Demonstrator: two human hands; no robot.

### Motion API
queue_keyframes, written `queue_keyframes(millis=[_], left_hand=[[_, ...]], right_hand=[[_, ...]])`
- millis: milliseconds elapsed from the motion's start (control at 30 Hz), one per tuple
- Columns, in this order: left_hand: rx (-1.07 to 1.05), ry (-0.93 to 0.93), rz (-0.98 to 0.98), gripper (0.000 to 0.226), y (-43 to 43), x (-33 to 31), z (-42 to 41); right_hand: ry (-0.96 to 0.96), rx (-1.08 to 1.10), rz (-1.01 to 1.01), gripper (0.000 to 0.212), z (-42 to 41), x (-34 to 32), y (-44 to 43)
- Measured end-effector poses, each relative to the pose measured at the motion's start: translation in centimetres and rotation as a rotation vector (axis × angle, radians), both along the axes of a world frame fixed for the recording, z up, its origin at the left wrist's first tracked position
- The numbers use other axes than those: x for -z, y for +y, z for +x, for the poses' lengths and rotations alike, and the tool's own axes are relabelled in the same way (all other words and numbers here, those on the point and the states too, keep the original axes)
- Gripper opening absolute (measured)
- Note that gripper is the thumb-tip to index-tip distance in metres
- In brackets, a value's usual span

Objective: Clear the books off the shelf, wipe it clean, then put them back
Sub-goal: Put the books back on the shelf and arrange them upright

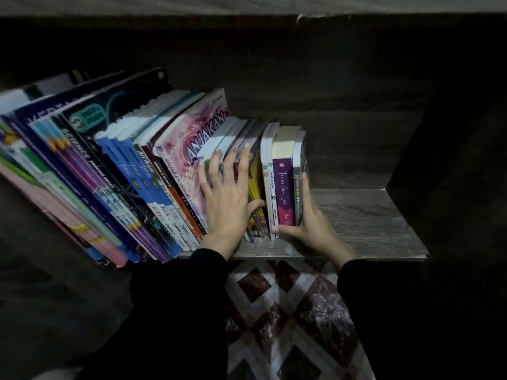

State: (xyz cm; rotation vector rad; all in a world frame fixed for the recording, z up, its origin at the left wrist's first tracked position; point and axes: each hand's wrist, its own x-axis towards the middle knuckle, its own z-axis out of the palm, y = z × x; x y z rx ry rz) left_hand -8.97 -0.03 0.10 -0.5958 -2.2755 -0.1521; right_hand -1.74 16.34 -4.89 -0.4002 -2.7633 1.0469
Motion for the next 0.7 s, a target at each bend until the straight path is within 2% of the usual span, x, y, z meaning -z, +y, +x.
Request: queue_keyframes(millis=[200, 400, 500, 533, 600, 700], left_hand=[[0.094, 0.024, 0.013, 0.135, -0.8, 0.7, -0.6], [-0.042, -0.023, 0.06, 0.134, 1.0, 1.0, -0.5], [-0.034, -0.016, 0.081, 0.131, 1.4, 1.0, -0.3], [0.002, -0.012, 0.099, 0.131, 1.3, 1.1, -0.2], [0.132, -0.023, 0.228, 0.126, 1.3, 1.6, 0.1], [0.335, -0.223, 0.694, 0.111, 1.5, 3.4, 2.5]], right_hand=[[-0.003, 0.032, 0.159, 0.129, -1.4, 0.8, 1.0], [0.027, -0.016, 0.117, 0.137, -1.3, 1.5, 1.3], [0.048, 0.009, 0.151, 0.138, -1.6, 2.1, 1.3], [0.065, -0.003, 0.098, 0.137, -1.6, 2.1, 1.2], [0.124, -0.03, -0.194, 0.138, -1.6, 1.8, 1.2], [0.102, 0.05, -0.673, 0.126, -1.6, 1.6, 2.3]])
